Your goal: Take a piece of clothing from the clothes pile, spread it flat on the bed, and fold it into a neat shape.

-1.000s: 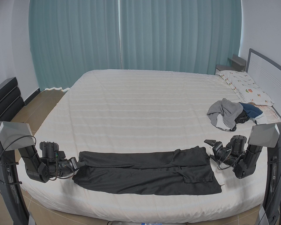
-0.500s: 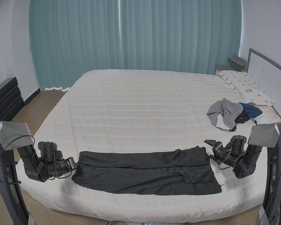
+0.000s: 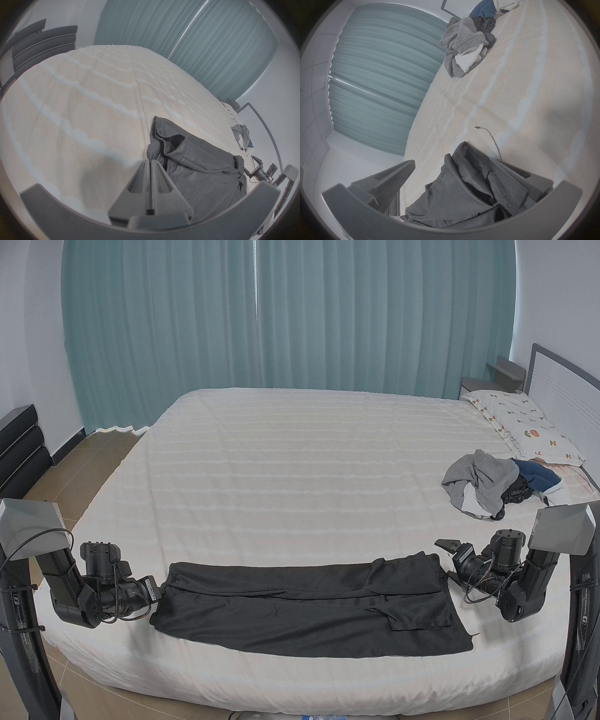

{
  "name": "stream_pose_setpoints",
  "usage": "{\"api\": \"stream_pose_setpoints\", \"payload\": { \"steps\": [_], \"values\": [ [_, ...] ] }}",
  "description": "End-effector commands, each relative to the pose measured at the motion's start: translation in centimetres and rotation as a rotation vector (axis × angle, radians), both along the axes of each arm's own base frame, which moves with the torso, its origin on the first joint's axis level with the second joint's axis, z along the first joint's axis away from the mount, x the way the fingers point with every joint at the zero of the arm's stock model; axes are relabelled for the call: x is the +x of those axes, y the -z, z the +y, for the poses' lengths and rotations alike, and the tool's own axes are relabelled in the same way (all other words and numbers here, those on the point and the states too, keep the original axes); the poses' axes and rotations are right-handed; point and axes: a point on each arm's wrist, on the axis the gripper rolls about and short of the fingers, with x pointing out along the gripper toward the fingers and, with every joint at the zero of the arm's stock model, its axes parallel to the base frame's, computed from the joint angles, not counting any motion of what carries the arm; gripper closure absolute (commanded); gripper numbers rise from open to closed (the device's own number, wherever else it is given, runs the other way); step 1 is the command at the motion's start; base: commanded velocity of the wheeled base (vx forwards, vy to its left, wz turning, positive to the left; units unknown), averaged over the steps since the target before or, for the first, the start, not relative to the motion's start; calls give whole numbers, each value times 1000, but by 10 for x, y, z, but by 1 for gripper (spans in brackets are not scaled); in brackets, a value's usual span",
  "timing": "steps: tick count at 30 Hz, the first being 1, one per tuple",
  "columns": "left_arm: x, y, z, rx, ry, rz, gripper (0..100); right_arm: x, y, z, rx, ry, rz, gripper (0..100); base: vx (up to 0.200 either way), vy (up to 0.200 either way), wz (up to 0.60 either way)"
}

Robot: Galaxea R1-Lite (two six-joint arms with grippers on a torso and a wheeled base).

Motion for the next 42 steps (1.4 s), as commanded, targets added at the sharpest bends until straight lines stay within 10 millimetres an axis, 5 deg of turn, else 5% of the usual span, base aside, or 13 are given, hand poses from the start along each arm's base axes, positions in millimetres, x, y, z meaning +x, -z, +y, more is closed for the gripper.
{"api": "stream_pose_setpoints", "payload": {
  "steps": [1,4,5,11,27,36,41,42],
  "values": [
    [0,1,0,1,1,4,100,0,1,0,0,-1,3,0,0,0,0],
    [0,1,0,-2,0,2,100,0,0,1,1,-3,-1,0,0,0,0],
    [1,1,0,-4,-2,-1,0,0,-2,-1,2,-3,-5,0,0,0,0],
    [3,-6,6,-24,-17,-23,0,-14,-27,-1,24,-12,-29,0,0,0,0],
    [29,-24,1,-257,-175,-75,0,-5,-2,26,8,-107,3,0,0,0,0],
    [38,-32,-7,-344,-226,-90,0,2,-26,30,21,-103,-138,0,0,0,0],
    [42,-31,-12,-366,-245,-88,0,-5,-34,51,61,-147,-212,0,0,0,0],
    [43,-33,-12,-392,-261,-88,0,-6,-16,64,64,-176,-161,0,0,0,0]
  ]
}}
